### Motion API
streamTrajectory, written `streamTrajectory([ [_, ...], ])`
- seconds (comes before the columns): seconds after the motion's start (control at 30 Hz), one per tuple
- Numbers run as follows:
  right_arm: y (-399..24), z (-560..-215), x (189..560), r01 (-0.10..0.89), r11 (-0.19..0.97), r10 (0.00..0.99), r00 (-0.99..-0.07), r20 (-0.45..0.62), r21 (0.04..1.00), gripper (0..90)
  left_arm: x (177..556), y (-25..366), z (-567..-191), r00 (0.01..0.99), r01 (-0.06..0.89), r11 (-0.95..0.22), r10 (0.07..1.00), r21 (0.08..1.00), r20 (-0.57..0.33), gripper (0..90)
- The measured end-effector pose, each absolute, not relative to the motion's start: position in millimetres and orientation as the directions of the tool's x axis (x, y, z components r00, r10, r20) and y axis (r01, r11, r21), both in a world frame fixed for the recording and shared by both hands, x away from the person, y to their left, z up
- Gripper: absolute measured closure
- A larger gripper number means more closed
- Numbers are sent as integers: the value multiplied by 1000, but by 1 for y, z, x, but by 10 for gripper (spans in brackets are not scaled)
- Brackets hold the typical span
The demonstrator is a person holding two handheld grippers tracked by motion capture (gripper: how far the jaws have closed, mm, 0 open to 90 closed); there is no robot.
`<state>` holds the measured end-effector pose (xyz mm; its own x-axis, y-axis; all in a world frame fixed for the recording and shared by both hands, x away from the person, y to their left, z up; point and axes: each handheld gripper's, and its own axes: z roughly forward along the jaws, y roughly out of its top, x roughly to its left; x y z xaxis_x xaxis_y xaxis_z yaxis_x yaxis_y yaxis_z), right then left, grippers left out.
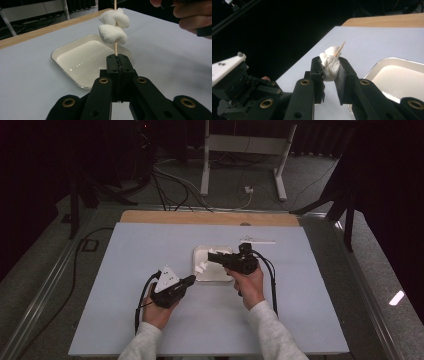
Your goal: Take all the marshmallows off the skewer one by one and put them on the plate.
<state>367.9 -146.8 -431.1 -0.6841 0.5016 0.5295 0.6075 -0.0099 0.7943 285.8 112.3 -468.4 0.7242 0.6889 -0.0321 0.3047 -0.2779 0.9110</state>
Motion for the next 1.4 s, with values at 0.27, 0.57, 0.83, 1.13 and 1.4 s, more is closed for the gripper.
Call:
streamTrajectory([
  [0.27, -149, -429, 367, 592, -47, 519, -673, 526, 804, 786, 284, 113, -470, 728, 291, -322, 686, 901, 10, 900],
  [0.57, -215, -394, 374, 528, -196, 558, -632, 537, 826, 796, 288, 127, -477, 682, 348, -292, 731, 891, -27, 900],
  [0.83, -211, -410, 378, 545, -101, 612, -626, 484, 832, 787, 289, 126, -478, 677, 357, -283, 735, 890, -38, 900],
  [1.13, -195, -430, 384, 572, 0, 661, -616, 429, 821, 773, 289, 128, -477, 670, 356, -267, 741, 895, -45, 900],
  [1.4, -170, -459, 391, 623, 118, 708, -599, 374, 773, 748, 289, 125, -479, 675, 363, -269, 736, 892, -52, 900],
])
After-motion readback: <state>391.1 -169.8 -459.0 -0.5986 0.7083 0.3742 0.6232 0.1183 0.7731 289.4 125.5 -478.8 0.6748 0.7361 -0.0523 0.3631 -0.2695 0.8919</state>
